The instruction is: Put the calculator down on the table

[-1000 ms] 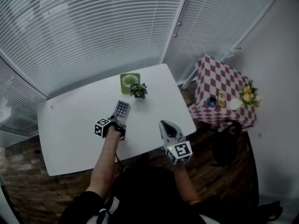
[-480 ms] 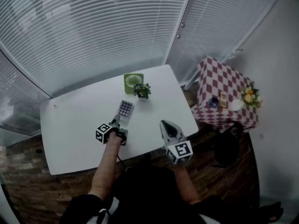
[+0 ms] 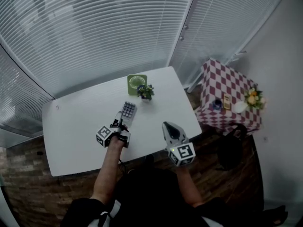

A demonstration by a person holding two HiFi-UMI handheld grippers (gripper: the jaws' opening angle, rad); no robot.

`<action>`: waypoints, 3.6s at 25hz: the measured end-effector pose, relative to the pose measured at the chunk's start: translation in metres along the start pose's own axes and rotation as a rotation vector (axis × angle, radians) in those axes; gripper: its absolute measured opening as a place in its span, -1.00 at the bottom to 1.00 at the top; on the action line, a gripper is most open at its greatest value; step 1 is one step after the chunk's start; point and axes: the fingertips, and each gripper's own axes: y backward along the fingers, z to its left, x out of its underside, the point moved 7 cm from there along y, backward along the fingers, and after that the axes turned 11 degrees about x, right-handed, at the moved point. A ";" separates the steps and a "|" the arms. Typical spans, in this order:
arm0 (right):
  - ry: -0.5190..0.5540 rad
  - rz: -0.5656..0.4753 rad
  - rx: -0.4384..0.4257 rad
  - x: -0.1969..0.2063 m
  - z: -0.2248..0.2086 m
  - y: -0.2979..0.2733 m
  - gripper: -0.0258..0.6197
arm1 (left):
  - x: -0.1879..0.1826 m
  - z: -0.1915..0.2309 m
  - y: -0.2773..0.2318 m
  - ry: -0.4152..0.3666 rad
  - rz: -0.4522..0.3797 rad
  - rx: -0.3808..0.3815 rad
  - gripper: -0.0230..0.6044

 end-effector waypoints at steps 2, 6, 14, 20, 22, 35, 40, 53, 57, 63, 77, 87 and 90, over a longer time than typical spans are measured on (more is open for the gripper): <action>0.011 -0.002 0.005 -0.001 0.001 -0.001 -0.90 | 0.000 -0.021 0.000 -0.029 0.005 0.106 0.02; 0.004 0.008 -0.017 0.002 0.006 0.000 -0.90 | 0.001 -0.050 0.010 -0.070 -0.012 0.224 0.02; -0.005 0.026 -0.027 0.004 0.011 0.004 -0.90 | 0.013 -0.073 0.030 -0.075 -0.025 0.304 0.02; 0.009 0.003 -0.013 0.007 0.007 0.004 -0.90 | 0.014 -0.091 0.033 -0.135 -0.022 0.331 0.02; 0.016 0.009 -0.013 0.009 0.007 0.004 -0.90 | 0.015 -0.099 0.034 -0.216 -0.003 0.324 0.02; 0.008 0.000 -0.015 0.010 0.007 0.003 -0.90 | 0.022 -0.155 0.041 -1.140 0.176 0.190 0.02; 0.010 0.010 -0.007 0.010 0.009 0.003 -0.90 | 0.033 -0.178 0.047 -1.405 0.183 0.168 0.02; -0.009 0.015 -0.017 0.008 0.013 0.002 -0.90 | 0.032 -0.184 0.056 -1.500 0.172 0.133 0.02; 0.004 0.012 -0.019 0.007 0.012 0.003 -0.90 | 0.036 -0.184 0.059 -1.507 0.187 0.151 0.01; -0.003 0.014 -0.008 0.008 0.012 0.002 -0.90 | 0.033 -0.188 0.064 -1.500 0.120 0.149 -0.76; -0.016 -0.004 -0.026 0.002 0.019 -0.001 -0.90 | 0.035 -0.201 0.073 -1.529 0.125 0.214 -0.91; 0.001 0.027 -0.035 0.003 0.031 -0.005 -0.90 | 0.029 -0.195 0.080 -1.488 0.188 0.197 -0.91; 0.044 -0.003 -0.034 0.002 0.033 -0.005 -0.90 | 0.030 -0.197 0.080 -1.500 0.174 0.219 -0.91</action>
